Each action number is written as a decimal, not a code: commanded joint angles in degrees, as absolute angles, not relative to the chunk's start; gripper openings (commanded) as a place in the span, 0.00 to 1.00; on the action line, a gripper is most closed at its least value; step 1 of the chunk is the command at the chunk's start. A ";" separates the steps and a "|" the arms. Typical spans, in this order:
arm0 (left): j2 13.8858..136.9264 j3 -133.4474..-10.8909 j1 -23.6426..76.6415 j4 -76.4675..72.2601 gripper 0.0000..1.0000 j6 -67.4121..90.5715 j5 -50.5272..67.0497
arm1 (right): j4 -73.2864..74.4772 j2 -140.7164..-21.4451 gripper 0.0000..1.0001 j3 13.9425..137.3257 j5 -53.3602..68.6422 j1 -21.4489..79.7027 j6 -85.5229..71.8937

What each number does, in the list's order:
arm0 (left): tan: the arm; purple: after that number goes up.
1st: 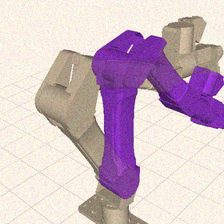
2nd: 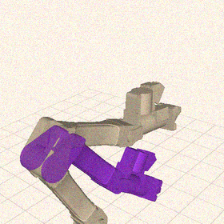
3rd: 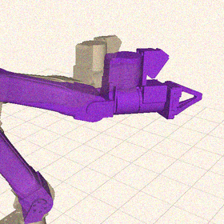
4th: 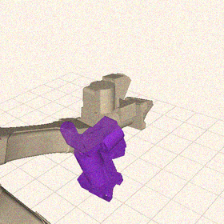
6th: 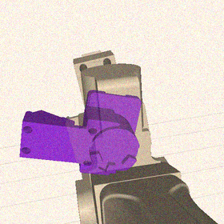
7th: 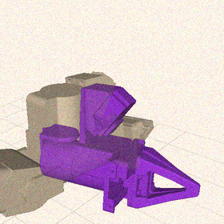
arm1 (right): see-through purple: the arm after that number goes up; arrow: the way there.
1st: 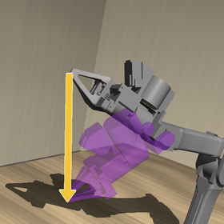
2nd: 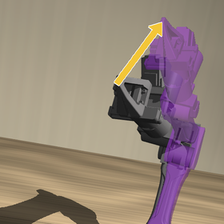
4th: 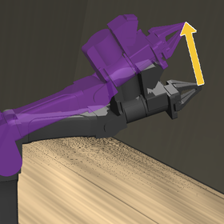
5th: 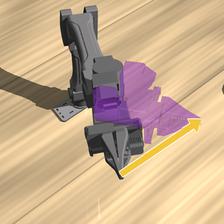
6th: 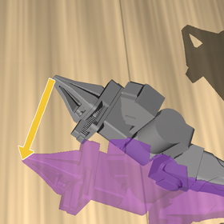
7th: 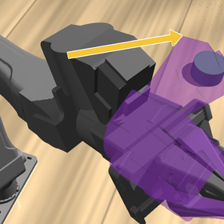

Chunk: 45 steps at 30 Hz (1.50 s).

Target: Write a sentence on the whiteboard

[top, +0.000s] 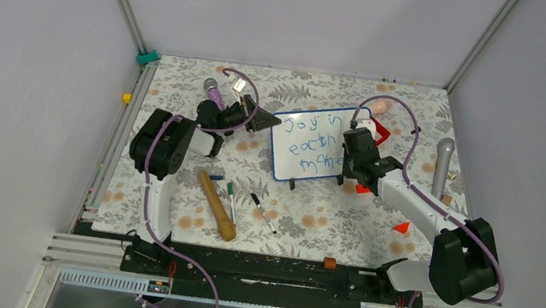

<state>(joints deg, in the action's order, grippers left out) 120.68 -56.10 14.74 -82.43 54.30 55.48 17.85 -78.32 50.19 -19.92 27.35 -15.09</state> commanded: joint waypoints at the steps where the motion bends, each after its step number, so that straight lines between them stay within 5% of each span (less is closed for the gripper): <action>1: 120.13 -55.46 15.25 -84.55 0.00 49.03 58.17 | 16.50 -77.90 0.00 53.78 -20.84 26.69 -15.39; 30: 120.15 -55.55 15.29 -84.55 0.00 49.04 58.27 | 19.32 -77.83 0.00 50.96 -19.54 24.88 -16.47; 45: 120.03 -55.47 15.25 -84.51 0.00 48.98 58.20 | 16.42 -66.90 0.00 48.46 -21.61 24.87 -14.49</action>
